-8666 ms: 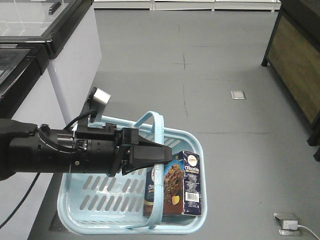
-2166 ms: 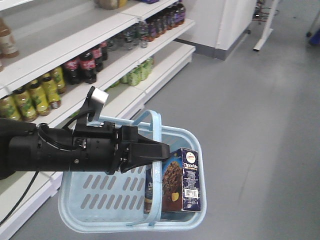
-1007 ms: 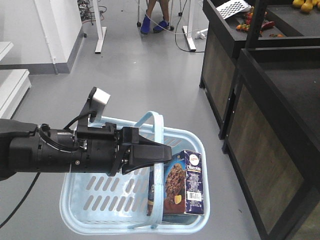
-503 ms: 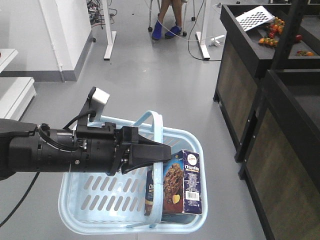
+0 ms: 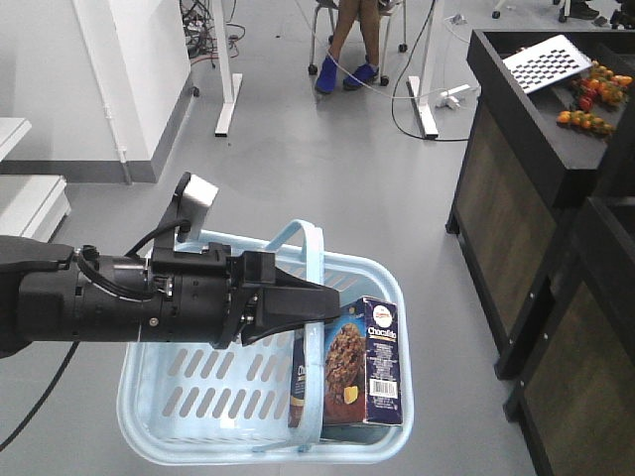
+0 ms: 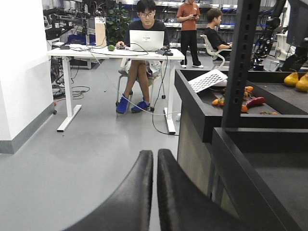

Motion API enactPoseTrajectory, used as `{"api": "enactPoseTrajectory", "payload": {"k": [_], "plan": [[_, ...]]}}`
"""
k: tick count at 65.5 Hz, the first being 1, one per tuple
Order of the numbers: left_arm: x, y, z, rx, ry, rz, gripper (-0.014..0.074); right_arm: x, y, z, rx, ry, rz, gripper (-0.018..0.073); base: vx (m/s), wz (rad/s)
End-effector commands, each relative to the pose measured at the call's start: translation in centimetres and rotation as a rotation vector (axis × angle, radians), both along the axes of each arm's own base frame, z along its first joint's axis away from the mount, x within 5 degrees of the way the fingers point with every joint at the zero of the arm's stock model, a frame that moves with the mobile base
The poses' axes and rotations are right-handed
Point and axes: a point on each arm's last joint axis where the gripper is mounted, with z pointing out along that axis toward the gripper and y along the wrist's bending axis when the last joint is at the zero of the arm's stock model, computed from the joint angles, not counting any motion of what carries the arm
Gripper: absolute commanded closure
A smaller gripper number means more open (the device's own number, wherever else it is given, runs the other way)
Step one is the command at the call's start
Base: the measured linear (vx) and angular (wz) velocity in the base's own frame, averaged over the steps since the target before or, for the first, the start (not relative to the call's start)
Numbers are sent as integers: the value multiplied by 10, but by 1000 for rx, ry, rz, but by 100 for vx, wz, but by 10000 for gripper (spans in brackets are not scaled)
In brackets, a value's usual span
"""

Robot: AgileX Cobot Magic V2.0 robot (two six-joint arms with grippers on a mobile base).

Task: Left arm holds basket, right arm returns cookies
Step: 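Keep holding the basket while turning and driving to the snack shelf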

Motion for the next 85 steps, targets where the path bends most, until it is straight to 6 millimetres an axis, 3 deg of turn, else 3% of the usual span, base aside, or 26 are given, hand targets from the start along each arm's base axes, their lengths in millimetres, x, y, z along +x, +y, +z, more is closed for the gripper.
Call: {"api": "enactPoseTrajectory", "payload": {"k": [1, 60, 85], "plan": [[-5, -1, 30, -148, -27, 1, 599, 0, 0, 1, -14, -67, -1, 568, 37, 4], [-5, -1, 30, -148, -27, 1, 599, 0, 0, 2, -14, -69, -1, 568, 38, 11], [-5, -1, 30, -148, -27, 1, 599, 0, 0, 1, -14, -68, -1, 568, 34, 57]]}}
